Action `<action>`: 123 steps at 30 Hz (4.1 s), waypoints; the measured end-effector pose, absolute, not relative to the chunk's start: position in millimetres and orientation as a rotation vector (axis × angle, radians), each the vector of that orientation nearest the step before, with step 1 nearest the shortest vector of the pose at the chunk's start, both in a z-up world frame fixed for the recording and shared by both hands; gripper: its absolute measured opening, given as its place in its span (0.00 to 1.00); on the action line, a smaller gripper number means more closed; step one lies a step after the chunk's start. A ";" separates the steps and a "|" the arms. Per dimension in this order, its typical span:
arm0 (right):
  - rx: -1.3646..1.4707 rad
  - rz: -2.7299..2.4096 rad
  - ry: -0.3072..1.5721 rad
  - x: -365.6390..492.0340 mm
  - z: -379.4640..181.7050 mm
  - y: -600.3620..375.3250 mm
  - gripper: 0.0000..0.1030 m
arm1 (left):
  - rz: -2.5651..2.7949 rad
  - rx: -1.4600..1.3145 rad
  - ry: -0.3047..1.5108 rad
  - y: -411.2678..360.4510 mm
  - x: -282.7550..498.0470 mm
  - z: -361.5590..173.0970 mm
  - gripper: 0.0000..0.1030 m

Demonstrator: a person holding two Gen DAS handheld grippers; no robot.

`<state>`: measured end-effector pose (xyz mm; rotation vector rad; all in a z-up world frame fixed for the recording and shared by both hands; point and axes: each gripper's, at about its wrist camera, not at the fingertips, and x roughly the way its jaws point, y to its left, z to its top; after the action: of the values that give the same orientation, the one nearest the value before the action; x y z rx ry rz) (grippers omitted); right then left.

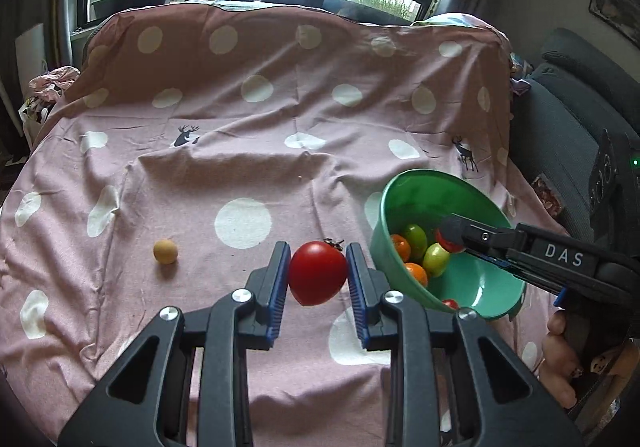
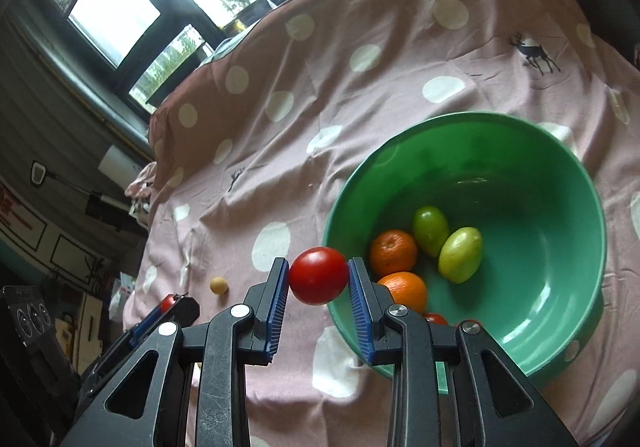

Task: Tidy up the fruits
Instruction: 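Carry the right tool's tomato over the bowl while the left tool carries its tomato there, then open the right tool over the bowl while the left tool releases its tomato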

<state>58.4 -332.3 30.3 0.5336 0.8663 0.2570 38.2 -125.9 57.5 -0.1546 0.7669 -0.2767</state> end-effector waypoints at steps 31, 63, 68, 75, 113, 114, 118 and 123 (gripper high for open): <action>0.701 0.042 0.807 43.5 20.8 -419.6 0.31 | -0.525 -0.142 0.849 -238.8 50.1 45.6 0.27; 0.716 -0.029 0.873 52.0 0.0 -432.5 0.31 | -0.609 -0.144 0.976 -270.0 60.4 11.6 0.27; 0.714 -0.040 0.879 52.8 -2.0 -433.6 0.31 | -0.616 -0.148 0.988 -270.2 62.2 9.0 0.27; 0.714 -0.038 0.887 53.6 -2.9 -432.5 0.31 | -0.619 -0.150 0.992 -271.2 62.6 7.5 0.27; 0.679 -0.048 0.902 57.3 -7.2 -426.9 0.31 | -0.584 -0.155 0.997 -270.7 66.1 6.7 0.27; 0.680 -0.048 0.902 57.2 -7.0 -426.9 0.31 | -0.582 -0.154 0.997 -270.8 66.1 6.8 0.27; 0.677 -0.049 0.903 57.5 -7.4 -426.9 0.31 | -0.581 -0.152 0.997 -270.3 65.8 6.6 0.27; 0.678 -0.048 0.903 57.3 -7.4 -426.7 0.31 | -0.577 -0.155 1.000 -270.2 65.9 6.4 0.27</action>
<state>57.3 -426.7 -7.4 0.6784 0.9027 -0.0479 65.9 -270.2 6.4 -0.1546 1.0002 -0.5773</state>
